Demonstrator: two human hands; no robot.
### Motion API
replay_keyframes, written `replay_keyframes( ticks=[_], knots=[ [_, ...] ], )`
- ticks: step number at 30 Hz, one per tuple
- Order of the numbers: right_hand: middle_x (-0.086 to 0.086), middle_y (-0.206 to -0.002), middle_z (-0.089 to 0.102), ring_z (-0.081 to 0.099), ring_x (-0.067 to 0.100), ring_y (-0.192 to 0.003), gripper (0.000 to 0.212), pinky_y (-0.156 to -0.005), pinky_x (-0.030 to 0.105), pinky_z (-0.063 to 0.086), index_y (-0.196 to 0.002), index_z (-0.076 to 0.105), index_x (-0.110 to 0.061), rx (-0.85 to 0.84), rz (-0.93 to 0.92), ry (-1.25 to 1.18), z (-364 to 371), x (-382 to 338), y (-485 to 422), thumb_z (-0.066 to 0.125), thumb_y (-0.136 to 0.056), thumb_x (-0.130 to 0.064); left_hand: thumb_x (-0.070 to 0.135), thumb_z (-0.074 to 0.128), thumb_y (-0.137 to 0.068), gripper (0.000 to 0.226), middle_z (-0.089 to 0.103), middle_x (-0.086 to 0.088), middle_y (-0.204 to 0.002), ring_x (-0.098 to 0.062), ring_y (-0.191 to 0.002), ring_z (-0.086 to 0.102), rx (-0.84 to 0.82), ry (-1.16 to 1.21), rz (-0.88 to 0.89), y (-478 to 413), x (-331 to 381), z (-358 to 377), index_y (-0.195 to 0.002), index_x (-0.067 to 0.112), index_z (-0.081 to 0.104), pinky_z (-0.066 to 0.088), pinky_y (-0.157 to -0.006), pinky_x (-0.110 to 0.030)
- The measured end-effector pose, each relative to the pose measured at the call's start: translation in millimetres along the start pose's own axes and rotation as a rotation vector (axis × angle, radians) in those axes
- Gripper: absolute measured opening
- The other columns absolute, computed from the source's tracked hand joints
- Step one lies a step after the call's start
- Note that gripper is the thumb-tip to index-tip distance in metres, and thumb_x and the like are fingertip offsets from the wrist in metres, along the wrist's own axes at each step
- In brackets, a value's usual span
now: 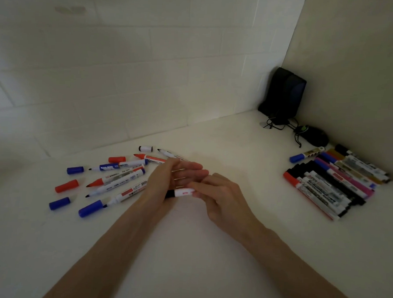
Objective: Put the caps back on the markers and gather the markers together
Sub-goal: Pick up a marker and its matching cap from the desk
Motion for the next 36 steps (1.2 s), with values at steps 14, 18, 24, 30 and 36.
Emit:
replay_keyframes(
  ticks=[14, 18, 24, 30, 36],
  knots=[
    [-0.011, -0.103, 0.07, 0.063, 0.01, -0.093, 0.015, -0.091, 0.041, 0.043, -0.111, 0.068, -0.024, -0.125, 0.008, 0.065, -21, 34, -1, 0.058, -0.099, -0.024, 0.006, 0.06, -0.093, 0.016, 0.075, -0.01, -0.106, -0.024, -0.107, 0.069, -0.076, -0.185, 0.202, -16, -1, 9, -0.108, 0.006, 0.066, 0.059, -0.081, -0.027],
    [-0.008, -0.112, 0.06, 0.049, 0.014, -0.108, 0.018, -0.09, 0.032, 0.032, -0.107, 0.073, -0.03, -0.02, 0.169, 0.269, -63, 86, -2, 0.07, -0.09, -0.026, 0.019, 0.033, -0.104, 0.038, 0.074, -0.015, -0.106, -0.028, -0.099, 0.071, -0.009, -0.063, 0.235, -15, 6, -2, -0.107, 0.004, 0.069, 0.059, -0.082, -0.035],
    [-0.011, -0.099, 0.059, 0.051, 0.01, -0.096, 0.015, -0.095, 0.032, 0.029, -0.107, 0.068, -0.036, -0.278, 0.412, 0.466, -93, 153, -14, 0.065, -0.093, -0.03, 0.012, 0.04, -0.103, 0.03, 0.073, -0.018, -0.1, -0.029, -0.08, 0.069, -0.04, -0.146, 0.307, -13, 7, 3, -0.107, 0.004, 0.069, 0.057, -0.064, -0.031],
    [-0.004, -0.108, 0.064, 0.058, 0.014, -0.101, 0.018, -0.1, 0.033, 0.034, -0.112, 0.069, -0.029, -0.36, 0.485, 0.611, -112, 200, -24, 0.064, -0.095, -0.023, 0.004, 0.043, -0.1, 0.027, 0.072, -0.02, -0.095, -0.025, -0.072, 0.067, -0.035, -0.137, 0.336, -10, 9, 1, -0.106, 0.002, 0.07, 0.054, -0.058, -0.026],
    [0.004, -0.121, 0.06, 0.054, 0.015, -0.096, 0.024, -0.087, 0.03, 0.047, -0.112, 0.069, -0.025, -0.477, 0.735, 0.574, -124, 243, -10, 0.07, -0.09, -0.036, 0.002, 0.044, -0.099, 0.026, 0.071, -0.017, -0.089, -0.024, -0.068, 0.065, -0.033, -0.109, 0.346, -8, 11, 1, -0.104, 0.0, 0.07, 0.051, -0.057, -0.026]
  ],
)
Point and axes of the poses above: each hand's wrist, its own y-axis away from the middle knuckle, its own z-axis out of the palm, x = y × z, the point moved 7 cm from there along -y, towards the middle knuckle
